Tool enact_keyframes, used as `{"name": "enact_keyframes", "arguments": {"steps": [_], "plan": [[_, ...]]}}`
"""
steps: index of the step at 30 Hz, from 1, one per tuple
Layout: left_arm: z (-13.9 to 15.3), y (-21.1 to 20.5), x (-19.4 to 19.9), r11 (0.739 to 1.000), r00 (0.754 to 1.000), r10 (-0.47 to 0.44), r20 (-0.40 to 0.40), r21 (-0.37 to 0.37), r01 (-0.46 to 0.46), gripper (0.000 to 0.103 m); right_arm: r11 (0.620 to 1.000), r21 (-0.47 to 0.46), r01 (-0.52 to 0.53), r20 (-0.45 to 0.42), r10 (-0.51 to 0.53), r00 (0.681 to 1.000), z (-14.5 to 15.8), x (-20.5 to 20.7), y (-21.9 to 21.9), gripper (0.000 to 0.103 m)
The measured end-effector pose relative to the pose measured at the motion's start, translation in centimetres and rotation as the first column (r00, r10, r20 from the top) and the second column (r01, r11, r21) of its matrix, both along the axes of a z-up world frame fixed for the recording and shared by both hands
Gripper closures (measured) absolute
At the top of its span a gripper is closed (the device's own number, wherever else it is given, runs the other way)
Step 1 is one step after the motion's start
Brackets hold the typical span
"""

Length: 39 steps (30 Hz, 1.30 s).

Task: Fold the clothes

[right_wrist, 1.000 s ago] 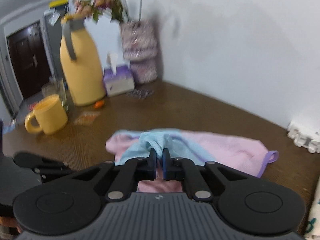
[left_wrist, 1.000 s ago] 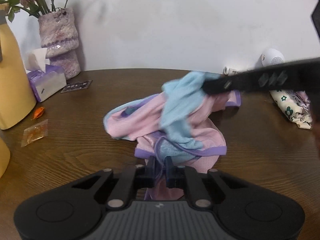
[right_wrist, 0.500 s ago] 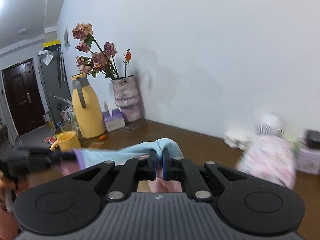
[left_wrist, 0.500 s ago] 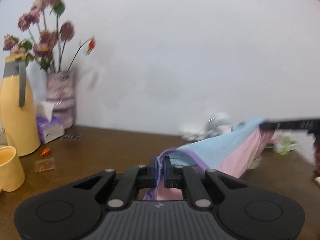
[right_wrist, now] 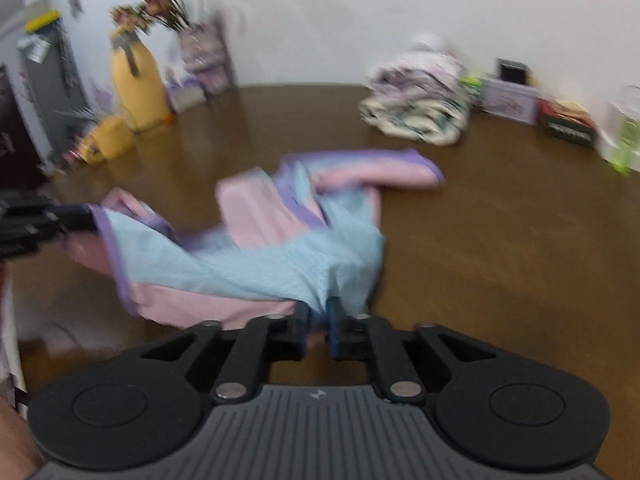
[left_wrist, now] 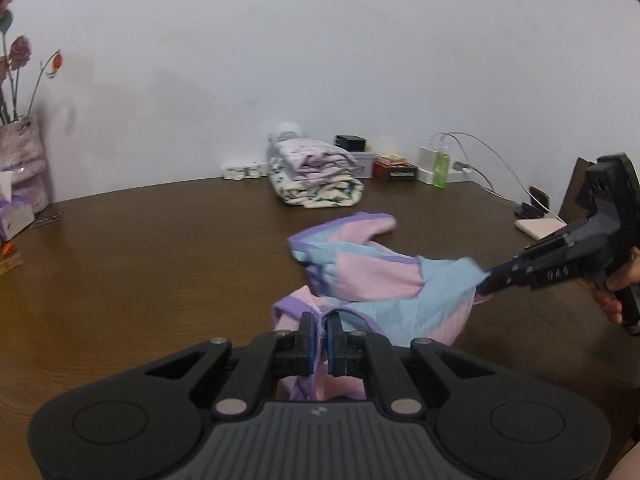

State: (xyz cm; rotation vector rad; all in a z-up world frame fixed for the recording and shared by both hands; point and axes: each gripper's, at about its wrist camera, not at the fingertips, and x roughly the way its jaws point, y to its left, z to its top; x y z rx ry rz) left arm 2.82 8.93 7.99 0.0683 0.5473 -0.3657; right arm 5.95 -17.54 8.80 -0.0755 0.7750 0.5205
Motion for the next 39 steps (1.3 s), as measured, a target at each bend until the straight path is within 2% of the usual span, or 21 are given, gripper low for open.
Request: {"name": "enact_keyframes", "arguments": {"steps": [1, 2, 4, 8, 11, 13, 17, 18, 20, 21, 22, 25, 27, 31, 34, 37, 39], "plan": [[0.4, -0.8, -0.4, 1.000, 1.000, -0.014, 0.018, 0.010, 0.014, 0.099, 0.998, -0.046, 0.042, 0.054, -0.040, 0.998, 0.2, -1.3, -0.4, 0.065], [0.8, -1.6, -0.8, 0.999, 0.999, -0.032, 0.039, 0.023, 0.032, 0.099, 0.997, -0.047, 0.060, 0.103, -0.055, 0.993, 0.7, -2.5, -0.6, 0.056], [1.5, -3.1, -1.5, 0.996, 0.994, -0.071, 0.081, 0.054, 0.067, 0.098, 1.000, 0.018, 0.026, 0.169, -0.028, 0.985, 2.2, -4.9, -1.2, 0.056], [2.4, -6.5, -2.8, 0.985, 0.979, -0.154, 0.134, 0.103, 0.141, 0.098, 0.990, 0.034, -0.139, 0.224, 0.128, 0.966, 3.7, -8.3, 1.2, 0.056], [2.4, -8.9, -3.6, 0.974, 0.969, -0.199, 0.150, 0.139, 0.178, 0.098, 0.975, 0.009, -0.222, 0.242, 0.213, 0.947, 3.6, -9.9, 3.7, 0.056], [2.2, -10.1, -4.0, 0.966, 0.962, -0.229, 0.151, 0.159, 0.205, 0.098, 0.971, 0.002, -0.240, 0.254, 0.232, 0.939, 3.3, -10.4, 4.8, 0.055], [1.9, -11.3, -5.2, 0.949, 0.948, -0.283, 0.147, 0.187, 0.254, 0.098, 0.978, -0.026, -0.208, 0.268, 0.207, 0.941, 2.8, -10.8, 5.5, 0.055], [1.9, -11.5, -5.4, 0.945, 0.945, -0.295, 0.144, 0.190, 0.266, 0.098, 0.980, -0.013, -0.199, 0.260, 0.196, 0.946, 2.6, -10.7, 5.3, 0.058], [1.6, -11.7, -5.6, 0.937, 0.938, -0.322, 0.125, 0.181, 0.298, 0.097, 0.982, 0.019, -0.186, 0.241, 0.176, 0.954, 2.3, -10.1, 4.7, 0.072], [1.5, -11.6, -5.7, 0.934, 0.936, -0.335, 0.111, 0.173, 0.314, 0.094, 0.983, 0.038, -0.181, 0.230, 0.168, 0.959, 2.0, -9.8, 4.2, 0.089], [1.3, -11.6, -5.9, 0.929, 0.932, -0.349, 0.098, 0.164, 0.331, 0.091, 0.984, 0.055, -0.167, 0.219, 0.151, 0.964, 1.7, -9.7, 3.7, 0.095], [0.8, -11.2, -6.3, 0.920, 0.922, -0.381, 0.068, 0.124, 0.371, 0.076, 0.992, 0.074, -0.106, 0.191, 0.090, 0.977, 0.8, -9.3, 2.0, 0.095], [0.6, -10.6, -6.4, 0.921, 0.922, -0.383, 0.059, 0.097, 0.377, 0.062, 0.996, 0.078, -0.052, 0.166, 0.039, 0.985, 0.2, -9.3, 0.5, 0.095], [0.1, -8.9, -5.8, 0.938, 0.939, -0.343, 0.033, 0.073, 0.340, 0.059, 0.995, 0.101, 0.023, 0.123, -0.036, 0.992, -1.0, -9.5, -2.0, 0.094], [-0.6, -9.1, -5.0, 0.943, 0.952, -0.307, 0.001, 0.136, 0.304, 0.059, 0.994, 0.103, 0.031, 0.113, -0.043, 0.993, -1.3, -9.8, -2.6, 0.092], [-1.2, -9.9, -4.0, 0.929, 0.947, -0.319, -0.025, 0.191, 0.318, 0.059, 0.997, 0.080, 0.011, 0.127, -0.021, 0.992, -1.2, -10.1, -2.3, 0.090], [-1.4, -10.9, -3.3, 0.908, 0.937, -0.348, -0.028, 0.239, 0.344, 0.059, 0.998, 0.061, -0.004, 0.139, -0.004, 0.990, -1.1, -10.4, -1.9, 0.089]]}}
